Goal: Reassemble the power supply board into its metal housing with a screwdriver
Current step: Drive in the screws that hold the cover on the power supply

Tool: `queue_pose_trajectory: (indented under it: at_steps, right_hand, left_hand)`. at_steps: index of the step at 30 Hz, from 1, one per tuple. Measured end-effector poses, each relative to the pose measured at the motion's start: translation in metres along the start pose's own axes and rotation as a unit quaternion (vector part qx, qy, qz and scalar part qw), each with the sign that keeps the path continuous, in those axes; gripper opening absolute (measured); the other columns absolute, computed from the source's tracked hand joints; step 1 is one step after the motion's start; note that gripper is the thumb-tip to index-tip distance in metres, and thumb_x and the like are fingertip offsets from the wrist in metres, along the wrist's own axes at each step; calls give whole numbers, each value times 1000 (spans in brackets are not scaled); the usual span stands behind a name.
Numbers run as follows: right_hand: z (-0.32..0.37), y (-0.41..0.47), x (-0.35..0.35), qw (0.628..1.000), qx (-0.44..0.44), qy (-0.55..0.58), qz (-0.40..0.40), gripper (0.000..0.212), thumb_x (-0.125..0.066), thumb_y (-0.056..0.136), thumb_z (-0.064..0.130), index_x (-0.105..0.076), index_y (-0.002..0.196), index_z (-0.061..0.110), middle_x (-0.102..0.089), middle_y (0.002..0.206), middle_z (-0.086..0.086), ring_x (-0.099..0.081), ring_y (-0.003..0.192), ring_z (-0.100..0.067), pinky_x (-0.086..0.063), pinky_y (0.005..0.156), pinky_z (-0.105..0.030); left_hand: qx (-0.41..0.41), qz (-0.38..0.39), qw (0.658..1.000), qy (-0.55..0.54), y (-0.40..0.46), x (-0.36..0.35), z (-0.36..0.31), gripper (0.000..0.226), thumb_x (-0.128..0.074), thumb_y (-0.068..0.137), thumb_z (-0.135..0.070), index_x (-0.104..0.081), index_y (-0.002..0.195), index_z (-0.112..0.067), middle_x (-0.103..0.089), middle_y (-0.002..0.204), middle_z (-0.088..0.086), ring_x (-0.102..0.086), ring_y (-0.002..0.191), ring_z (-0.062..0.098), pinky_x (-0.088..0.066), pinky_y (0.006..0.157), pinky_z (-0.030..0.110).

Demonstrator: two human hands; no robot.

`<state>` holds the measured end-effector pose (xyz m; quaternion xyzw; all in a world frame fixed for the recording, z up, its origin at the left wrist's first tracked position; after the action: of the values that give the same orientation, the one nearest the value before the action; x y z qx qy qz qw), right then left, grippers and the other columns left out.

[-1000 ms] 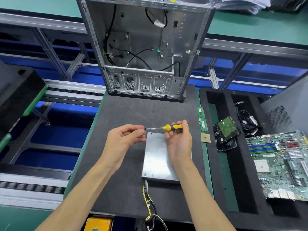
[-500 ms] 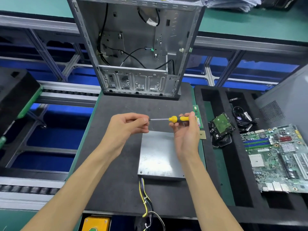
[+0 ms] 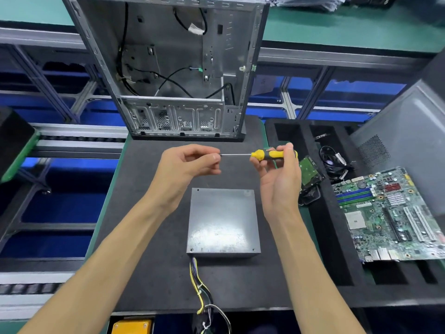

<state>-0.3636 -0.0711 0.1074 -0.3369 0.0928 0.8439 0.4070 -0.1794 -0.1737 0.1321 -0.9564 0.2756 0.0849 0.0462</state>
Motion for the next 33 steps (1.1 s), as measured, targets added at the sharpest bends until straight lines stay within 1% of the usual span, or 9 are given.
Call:
queue_pose_trajectory:
  at_steps: [2, 6, 10, 12, 15, 21, 25, 29, 33]
  right_hand:
    - [1, 0, 1, 1000, -5, 0, -4, 28, -45, 111, 25, -54, 89, 10, -55, 83, -14, -57, 63, -19, -60, 68, -34]
    - [-5, -4, 3, 999, -26, 10, -22, 26, -47, 110, 25, -54, 91, 9, -54, 85, -15, -53, 61, -18, -61, 68, -34]
    - [-11, -6, 1, 999, -37, 28, -26, 27, -47, 110, 25, -53, 90, 9, -52, 87, -16, -52, 60, -18, -61, 70, -35]
    - [-13, -7, 1, 999, -38, 31, -24, 26, -47, 110, 24, -53, 91, 8, -54, 84, -14, -52, 60, -18, -61, 70, -36]
    - [-17, -8, -1, 999, -40, 31, -13, 25, -48, 110, 23, -53, 91, 8, -59, 74, -7, -53, 58, -16, -61, 71, -36]
    - [-19, -11, -5, 999, -43, 32, 1, 24, -48, 110, 24, -53, 93, 8, -61, 72, -3, -54, 59, -15, -62, 73, -37]
    - [-20, -13, -4, 998, -46, 36, 3, 23, -48, 110, 23, -54, 93, 8, -61, 71, -2, -53, 59, -15, -62, 73, -37]
    - [-19, -15, -4, 999, -41, 21, 8, 24, -47, 110, 24, -53, 93, 8, -62, 70, -1, -55, 60, -15, -62, 73, -37]
    - [-17, -16, -2, 999, -37, 15, 10, 25, -47, 110, 24, -53, 91, 9, -61, 69, 1, -54, 63, -18, -62, 73, -38]
  left_hand:
    - [-7, -6, 1000, 6, 0, 0, -2, 8, -77, 84, -4, -81, 86, -11, -75, 82, 10, -72, 73, 24, -59, 75, 28]
    - [-47, -30, 995, 79, -1, 2, -10, 10, -78, 83, -5, -81, 86, -14, -78, 86, 7, -74, 75, 23, -59, 75, 25]
    - [-35, -21, 997, 66, -1, 8, -10, 16, -76, 84, -2, -81, 90, -16, -78, 89, 7, -76, 79, 26, -59, 80, 26]
    - [-35, -16, 997, 67, -2, 11, -10, 19, -75, 85, -1, -81, 92, -17, -78, 91, 9, -76, 82, 27, -59, 82, 26]
    - [-28, -21, 998, 55, -4, 15, -8, 20, -73, 86, 0, -82, 89, -18, -78, 90, 11, -76, 80, 28, -59, 80, 27]
    - [-6, -20, 999, 27, -6, 19, -1, 10, -74, 87, -4, -82, 91, -10, -75, 86, 19, -73, 78, 29, -60, 75, 28]
    - [1, -25, 999, 37, -7, 21, 6, 9, -73, 89, -8, -81, 92, -10, -75, 84, 17, -72, 77, 28, -60, 74, 30]
    - [-23, -32, 998, 41, -9, 21, 6, 11, -74, 88, -7, -81, 95, -12, -75, 84, 11, -72, 80, 24, -60, 81, 34]
    - [-32, -39, 996, 75, -10, 22, 5, 13, -77, 84, -9, -82, 93, -17, -77, 85, 7, -76, 78, 29, -60, 84, 32]
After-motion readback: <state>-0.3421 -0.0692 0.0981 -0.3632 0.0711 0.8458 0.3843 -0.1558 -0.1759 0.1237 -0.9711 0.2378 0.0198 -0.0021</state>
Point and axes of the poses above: each hand's wrist, its own y-axis towards the middle knuckle, its own x-axis out of the back of the hand, z = x × y, the point moved 8 cm from there along y, towards the middle knuckle
